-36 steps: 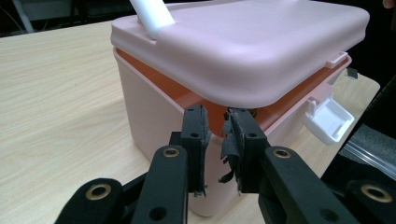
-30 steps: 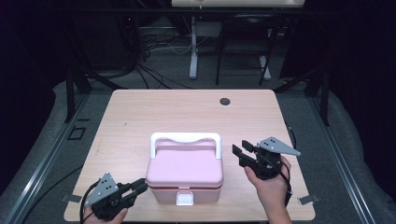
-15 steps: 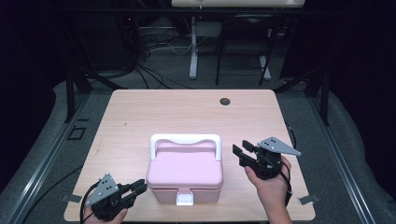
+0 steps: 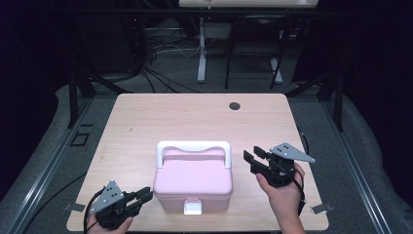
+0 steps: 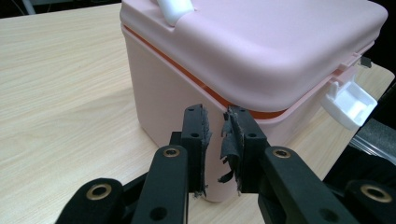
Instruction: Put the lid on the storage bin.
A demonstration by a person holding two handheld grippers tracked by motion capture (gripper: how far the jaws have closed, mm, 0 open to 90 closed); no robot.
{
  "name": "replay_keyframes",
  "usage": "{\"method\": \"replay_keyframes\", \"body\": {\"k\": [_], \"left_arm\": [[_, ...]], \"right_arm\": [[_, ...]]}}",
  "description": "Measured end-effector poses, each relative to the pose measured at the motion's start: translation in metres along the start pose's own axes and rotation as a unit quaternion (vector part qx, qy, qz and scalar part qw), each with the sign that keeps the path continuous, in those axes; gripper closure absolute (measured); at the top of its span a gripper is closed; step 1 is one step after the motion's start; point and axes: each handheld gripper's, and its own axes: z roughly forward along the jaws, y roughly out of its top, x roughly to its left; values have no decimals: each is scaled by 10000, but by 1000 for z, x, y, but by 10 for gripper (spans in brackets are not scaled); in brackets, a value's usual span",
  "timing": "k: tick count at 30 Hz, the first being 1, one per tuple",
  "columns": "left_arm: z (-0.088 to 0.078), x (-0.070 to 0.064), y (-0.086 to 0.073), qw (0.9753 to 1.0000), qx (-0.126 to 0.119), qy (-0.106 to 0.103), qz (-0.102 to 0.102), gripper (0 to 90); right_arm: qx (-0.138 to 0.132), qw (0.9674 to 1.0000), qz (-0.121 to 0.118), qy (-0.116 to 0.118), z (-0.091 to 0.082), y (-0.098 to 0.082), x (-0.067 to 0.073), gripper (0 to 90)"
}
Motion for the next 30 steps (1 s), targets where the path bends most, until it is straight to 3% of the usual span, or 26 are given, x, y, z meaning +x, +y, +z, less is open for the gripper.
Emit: {"method": "replay_keyframes", "body": {"k": [21,30], "left_arm": [[3,7,1,10000,-14,41,-65,755],[6,14,3,9998,-67,69,-180,687]], "right_arm": [[23,10000,-12,-6,0,-1,0,574],[29,10000,-24,-9,1,-2,-1,572]]}}
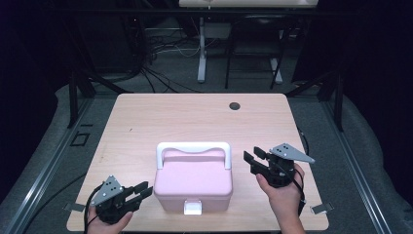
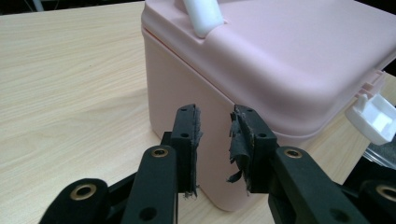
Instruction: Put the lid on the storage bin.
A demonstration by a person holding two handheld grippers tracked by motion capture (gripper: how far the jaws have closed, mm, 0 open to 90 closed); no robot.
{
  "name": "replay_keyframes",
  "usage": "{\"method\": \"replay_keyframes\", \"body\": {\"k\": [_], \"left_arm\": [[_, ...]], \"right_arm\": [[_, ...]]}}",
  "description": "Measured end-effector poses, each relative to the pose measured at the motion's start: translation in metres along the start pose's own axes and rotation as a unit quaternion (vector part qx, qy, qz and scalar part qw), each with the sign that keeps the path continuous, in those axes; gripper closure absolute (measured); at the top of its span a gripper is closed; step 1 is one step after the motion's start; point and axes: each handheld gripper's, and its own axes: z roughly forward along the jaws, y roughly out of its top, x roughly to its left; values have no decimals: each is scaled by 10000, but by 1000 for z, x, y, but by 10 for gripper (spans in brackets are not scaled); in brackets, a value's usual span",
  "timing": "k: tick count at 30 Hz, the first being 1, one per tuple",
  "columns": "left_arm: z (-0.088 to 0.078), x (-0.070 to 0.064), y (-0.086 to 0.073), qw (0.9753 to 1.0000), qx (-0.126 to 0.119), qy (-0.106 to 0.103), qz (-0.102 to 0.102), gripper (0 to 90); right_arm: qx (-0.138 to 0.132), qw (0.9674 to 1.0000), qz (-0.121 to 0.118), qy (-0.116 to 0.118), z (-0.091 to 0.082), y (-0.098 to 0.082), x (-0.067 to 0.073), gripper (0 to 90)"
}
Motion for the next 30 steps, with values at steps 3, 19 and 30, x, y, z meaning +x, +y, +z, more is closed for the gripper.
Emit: {"method": "replay_keyframes", "body": {"k": [3,19,30], "left_arm": [[1,5,3,9999,-43,47,-98,657],[11,23,17,9992,-80,199,-337,613],[22,31,26,9988,-86,277,-383,632]], "right_arm": [[-7,10000,-14,1,0,0,0,564],[-4,10000,-41,-36,1,-2,-3,552],[13,10000,-46,-74,2,-4,-5,543]]}}
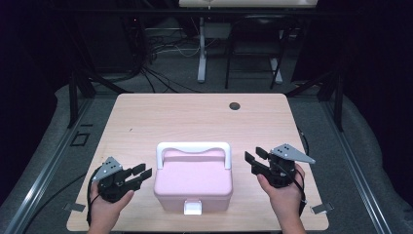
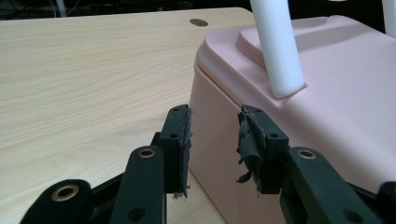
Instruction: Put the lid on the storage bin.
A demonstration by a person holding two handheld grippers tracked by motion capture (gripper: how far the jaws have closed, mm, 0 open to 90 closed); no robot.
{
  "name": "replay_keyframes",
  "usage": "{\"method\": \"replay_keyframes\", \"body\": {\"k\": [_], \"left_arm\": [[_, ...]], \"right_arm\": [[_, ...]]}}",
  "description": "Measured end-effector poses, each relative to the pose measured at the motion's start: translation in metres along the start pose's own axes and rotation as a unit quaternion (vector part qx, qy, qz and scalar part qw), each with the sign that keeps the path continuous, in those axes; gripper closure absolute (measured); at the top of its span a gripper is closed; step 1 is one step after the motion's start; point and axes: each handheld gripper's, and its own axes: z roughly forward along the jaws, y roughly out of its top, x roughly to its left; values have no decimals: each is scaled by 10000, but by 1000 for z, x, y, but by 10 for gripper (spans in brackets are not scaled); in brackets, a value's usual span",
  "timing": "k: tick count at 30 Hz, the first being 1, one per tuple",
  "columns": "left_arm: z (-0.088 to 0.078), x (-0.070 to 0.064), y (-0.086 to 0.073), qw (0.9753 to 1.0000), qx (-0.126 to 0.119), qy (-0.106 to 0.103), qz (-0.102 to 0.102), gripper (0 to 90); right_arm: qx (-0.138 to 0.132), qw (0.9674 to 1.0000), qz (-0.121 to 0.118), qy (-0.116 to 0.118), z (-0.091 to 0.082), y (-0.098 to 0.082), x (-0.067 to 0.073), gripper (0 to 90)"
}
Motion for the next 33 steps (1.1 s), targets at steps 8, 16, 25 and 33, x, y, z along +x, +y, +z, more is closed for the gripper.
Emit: {"method": "replay_keyframes", "body": {"k": [8,16,25,33], "left_arm": [[10,8,6,9999,-10,107,-88,623],[24,17,8,9995,47,221,-200,620],[34,25,3,9992,149,283,-248,621],[33,29,-6,9988,162,337,-325,607]], "right_arm": [[41,10000,41,-59,2,-3,-5,543],[75,9999,70,-114,4,-6,-8,543],[70,9999,55,-141,5,-8,-10,543],[103,9998,32,-146,7,-11,-11,541]]}}
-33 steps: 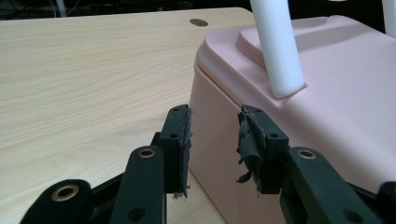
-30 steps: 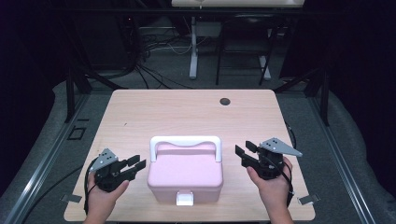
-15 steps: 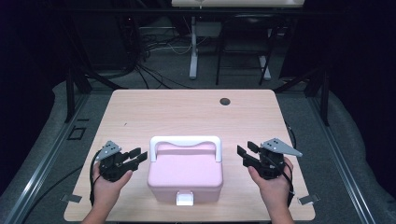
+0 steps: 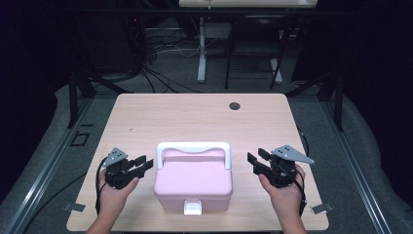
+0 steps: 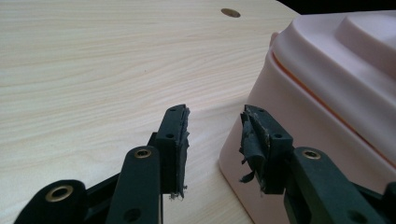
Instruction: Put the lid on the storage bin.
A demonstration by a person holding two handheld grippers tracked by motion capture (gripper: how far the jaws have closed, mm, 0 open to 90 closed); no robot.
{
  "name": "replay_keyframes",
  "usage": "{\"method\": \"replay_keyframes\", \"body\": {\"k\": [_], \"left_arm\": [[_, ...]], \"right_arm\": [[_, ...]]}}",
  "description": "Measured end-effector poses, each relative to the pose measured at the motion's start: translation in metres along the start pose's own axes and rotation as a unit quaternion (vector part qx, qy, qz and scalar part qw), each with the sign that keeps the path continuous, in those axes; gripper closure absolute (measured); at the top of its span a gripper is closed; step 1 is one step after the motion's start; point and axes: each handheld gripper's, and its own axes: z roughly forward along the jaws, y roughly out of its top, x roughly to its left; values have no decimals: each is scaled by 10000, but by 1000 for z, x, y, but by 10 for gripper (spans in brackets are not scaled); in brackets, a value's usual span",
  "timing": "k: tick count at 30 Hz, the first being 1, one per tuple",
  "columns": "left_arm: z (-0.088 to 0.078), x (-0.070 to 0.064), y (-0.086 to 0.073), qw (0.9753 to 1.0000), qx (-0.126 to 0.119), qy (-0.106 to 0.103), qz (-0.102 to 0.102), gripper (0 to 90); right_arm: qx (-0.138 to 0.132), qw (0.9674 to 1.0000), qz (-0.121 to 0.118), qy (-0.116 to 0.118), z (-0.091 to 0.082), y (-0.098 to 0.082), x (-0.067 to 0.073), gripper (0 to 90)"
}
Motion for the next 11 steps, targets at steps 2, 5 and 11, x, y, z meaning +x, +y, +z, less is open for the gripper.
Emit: {"method": "replay_keyframes", "body": {"k": [2,5,11], "left_arm": [[-1,0,-2,10000,20,-2,-12,608],[-2,1,-4,10000,49,-11,-9,615],[-10,2,-1,9999,-92,-61,-24,614]], "right_arm": [[-8,10000,-2,10,0,0,0,541],[-4,10000,-6,-1,-1,0,1,541],[6,10000,-10,-8,0,0,0,540]]}}
